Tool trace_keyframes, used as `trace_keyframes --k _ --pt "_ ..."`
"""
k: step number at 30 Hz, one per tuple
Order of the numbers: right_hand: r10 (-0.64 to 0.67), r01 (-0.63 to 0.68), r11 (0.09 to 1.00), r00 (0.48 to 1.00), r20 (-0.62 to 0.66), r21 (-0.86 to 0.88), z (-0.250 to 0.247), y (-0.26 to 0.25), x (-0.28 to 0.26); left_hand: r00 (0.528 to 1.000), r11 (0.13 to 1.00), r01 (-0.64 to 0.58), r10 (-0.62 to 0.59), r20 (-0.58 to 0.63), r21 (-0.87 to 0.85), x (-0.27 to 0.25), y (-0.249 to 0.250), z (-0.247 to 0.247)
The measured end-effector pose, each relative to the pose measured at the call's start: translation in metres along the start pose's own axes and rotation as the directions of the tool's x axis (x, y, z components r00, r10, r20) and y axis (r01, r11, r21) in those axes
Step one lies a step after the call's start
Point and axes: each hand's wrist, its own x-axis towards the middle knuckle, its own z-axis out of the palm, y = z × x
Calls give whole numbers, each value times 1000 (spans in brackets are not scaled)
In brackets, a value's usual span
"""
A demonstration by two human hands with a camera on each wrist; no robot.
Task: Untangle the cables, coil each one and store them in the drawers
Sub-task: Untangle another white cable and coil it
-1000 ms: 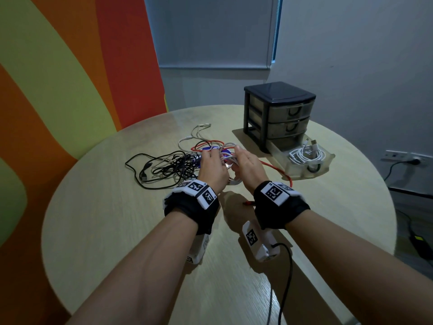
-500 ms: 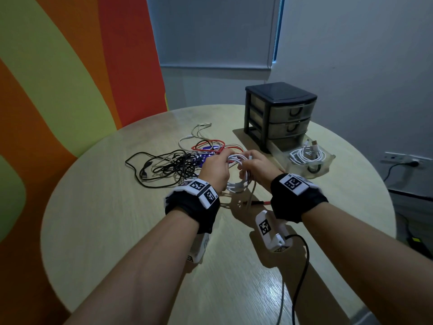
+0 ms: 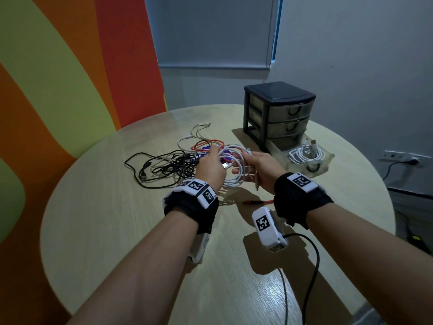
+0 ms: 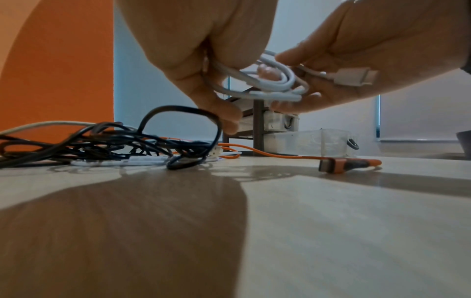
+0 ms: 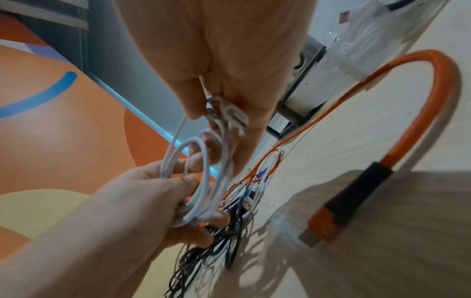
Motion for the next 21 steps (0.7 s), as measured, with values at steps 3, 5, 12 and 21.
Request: trace_keyframes --k 3,5,12,21 --pt "0 0 999 1000 1 -34 3 -2 -1 997 997 -74 74 34 -16 1 0 2" --pt "25 -25 1000 1000 4 -17 5 -3 0 991 991 -129 130 14 -25 0 2 1" --pt "69 -84 980 994 88 179 8 -10 -5 993 993 -117 117 -29 1 -2 2 -1" --pt "57 -104 964 979 195 245 11 2 -3 999 997 43 -42 -19 65 -4 6 -5"
